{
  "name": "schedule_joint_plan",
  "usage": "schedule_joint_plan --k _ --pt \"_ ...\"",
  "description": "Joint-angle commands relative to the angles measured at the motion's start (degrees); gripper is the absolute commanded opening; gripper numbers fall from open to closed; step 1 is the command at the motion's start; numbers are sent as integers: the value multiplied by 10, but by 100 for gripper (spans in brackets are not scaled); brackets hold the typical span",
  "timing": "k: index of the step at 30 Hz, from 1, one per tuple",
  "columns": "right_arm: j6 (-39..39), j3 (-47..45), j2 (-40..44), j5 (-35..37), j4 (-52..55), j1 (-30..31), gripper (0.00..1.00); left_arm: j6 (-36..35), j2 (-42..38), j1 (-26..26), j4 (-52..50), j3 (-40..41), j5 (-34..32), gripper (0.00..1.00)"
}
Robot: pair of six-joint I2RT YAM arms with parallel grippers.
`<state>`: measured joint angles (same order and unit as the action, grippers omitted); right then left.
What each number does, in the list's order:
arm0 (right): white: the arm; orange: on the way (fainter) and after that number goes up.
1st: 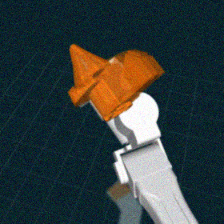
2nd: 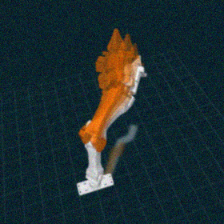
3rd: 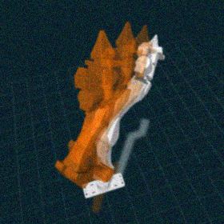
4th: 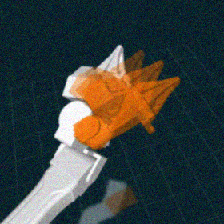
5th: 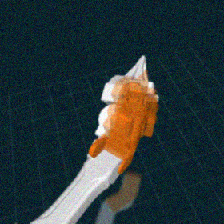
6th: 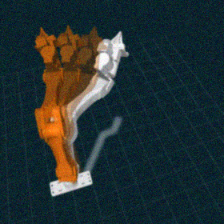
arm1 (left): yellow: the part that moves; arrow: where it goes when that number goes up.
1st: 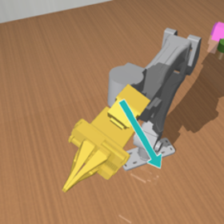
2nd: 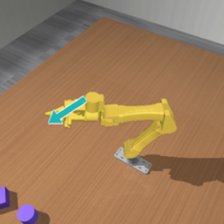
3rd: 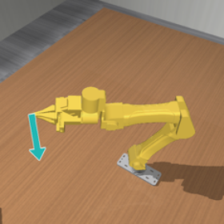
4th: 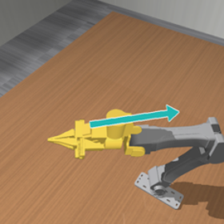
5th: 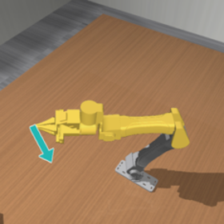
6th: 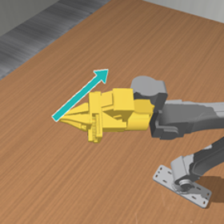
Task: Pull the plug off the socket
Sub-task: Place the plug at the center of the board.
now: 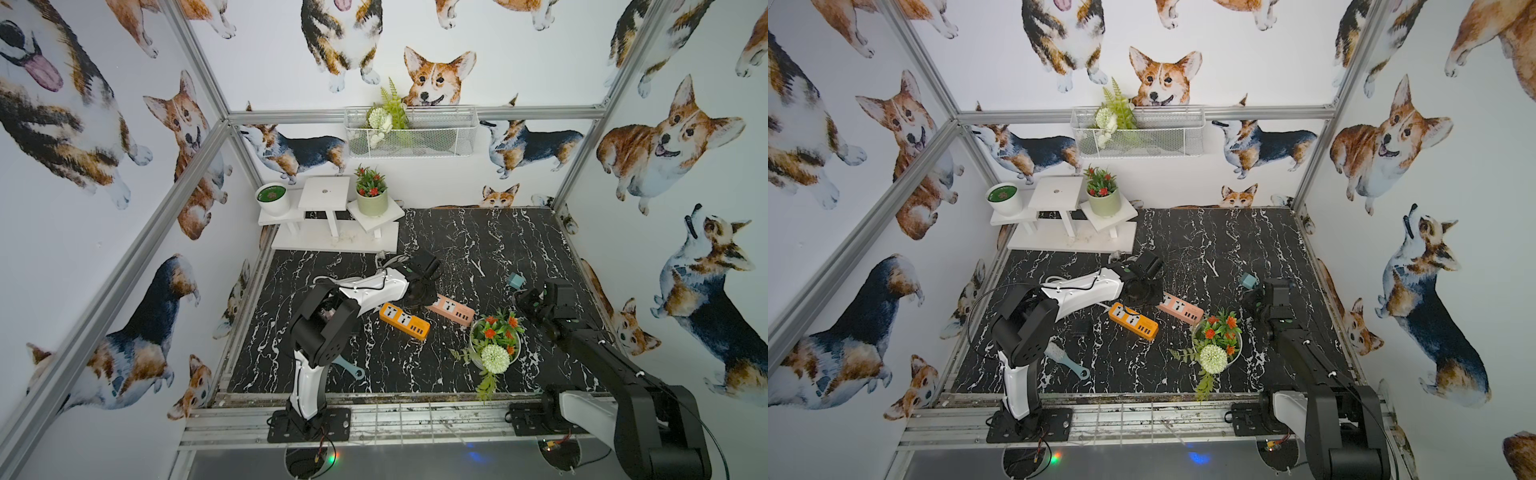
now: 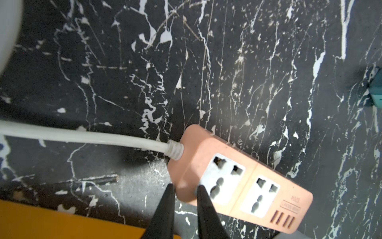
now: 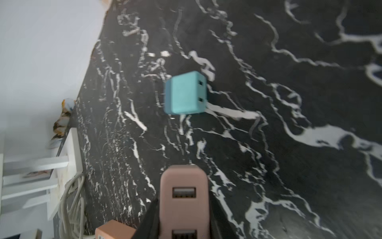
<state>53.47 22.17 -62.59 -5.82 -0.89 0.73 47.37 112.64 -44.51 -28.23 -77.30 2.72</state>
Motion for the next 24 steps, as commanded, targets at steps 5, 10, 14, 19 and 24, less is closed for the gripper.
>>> schedule_joint_plan --k 5,10,14,19,24 --pt "96 -39 -62 -31 -93 -35 0 -13 16 2 -109 8 -31 21" --pt "100 -24 -119 -66 -117 -42 0 -11 15 2 -108 8 -31 21" --pt "127 -32 -162 -93 -165 -56 0 -11 14 2 -108 8 -31 21" --pt "135 -44 -164 -106 -169 -63 20 -8 10 2 -105 11 -32 21" --pt "127 -40 -133 -86 -116 -64 34 -8 7 1 -104 12 -32 21"
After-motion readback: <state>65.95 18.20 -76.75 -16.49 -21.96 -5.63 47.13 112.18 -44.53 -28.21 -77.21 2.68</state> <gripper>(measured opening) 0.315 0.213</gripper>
